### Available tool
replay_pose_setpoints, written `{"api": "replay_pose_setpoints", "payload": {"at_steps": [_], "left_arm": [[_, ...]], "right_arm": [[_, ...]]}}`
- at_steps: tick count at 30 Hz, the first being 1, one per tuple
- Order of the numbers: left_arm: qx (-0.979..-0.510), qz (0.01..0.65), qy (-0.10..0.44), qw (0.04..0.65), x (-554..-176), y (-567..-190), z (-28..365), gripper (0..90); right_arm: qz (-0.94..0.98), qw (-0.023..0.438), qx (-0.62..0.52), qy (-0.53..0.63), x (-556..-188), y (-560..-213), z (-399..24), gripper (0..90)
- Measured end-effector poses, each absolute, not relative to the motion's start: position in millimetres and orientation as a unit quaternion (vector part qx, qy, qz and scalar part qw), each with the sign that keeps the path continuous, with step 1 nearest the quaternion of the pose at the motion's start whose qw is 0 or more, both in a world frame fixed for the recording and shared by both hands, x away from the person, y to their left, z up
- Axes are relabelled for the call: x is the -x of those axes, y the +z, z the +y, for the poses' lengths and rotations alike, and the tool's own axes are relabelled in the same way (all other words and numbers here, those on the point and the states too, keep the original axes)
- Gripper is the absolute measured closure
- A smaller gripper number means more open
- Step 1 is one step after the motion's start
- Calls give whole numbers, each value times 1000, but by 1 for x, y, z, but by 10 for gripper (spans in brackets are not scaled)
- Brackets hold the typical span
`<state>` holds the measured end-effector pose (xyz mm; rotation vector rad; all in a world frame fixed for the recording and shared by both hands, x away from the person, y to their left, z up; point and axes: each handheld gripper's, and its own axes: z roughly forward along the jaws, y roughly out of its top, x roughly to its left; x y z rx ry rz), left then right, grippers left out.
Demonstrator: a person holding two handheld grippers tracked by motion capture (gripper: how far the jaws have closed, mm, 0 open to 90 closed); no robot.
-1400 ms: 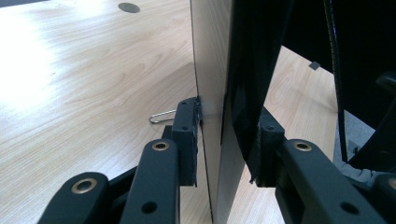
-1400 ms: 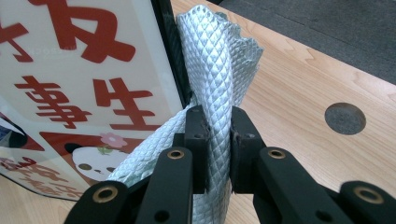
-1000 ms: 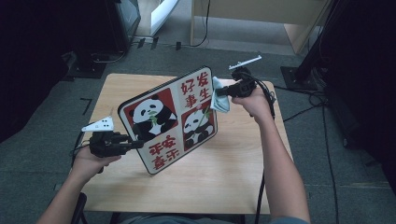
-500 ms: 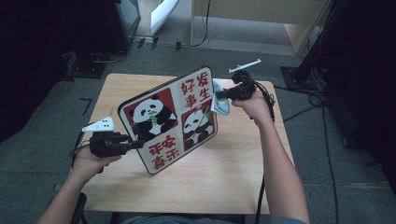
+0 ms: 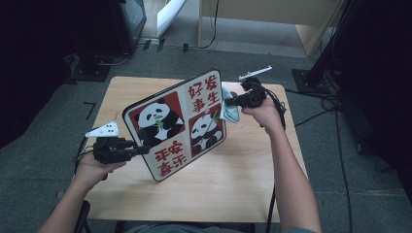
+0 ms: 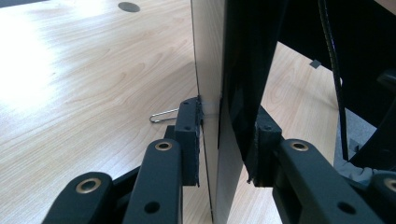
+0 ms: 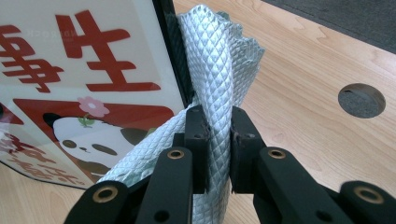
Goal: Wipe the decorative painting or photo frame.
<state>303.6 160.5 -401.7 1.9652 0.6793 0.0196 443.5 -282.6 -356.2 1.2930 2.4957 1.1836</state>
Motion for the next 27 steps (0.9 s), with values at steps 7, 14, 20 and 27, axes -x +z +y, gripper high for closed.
{"api": "replay_pose_setpoints", "payload": {"at_steps": [7,14,20,27], "left_arm": [[-815,283,5,506,-304,-402,160,708],[-815,282,5,506,-304,-402,160,711],[-816,281,5,504,-304,-402,160,711],[-817,282,3,502,-304,-403,159,710]], "right_arm": [[817,45,-424,388,-443,-359,-283,806],[815,38,-430,387,-443,-367,-284,806],[814,33,-435,384,-442,-373,-285,805],[811,28,-438,386,-440,-381,-287,805]]}}
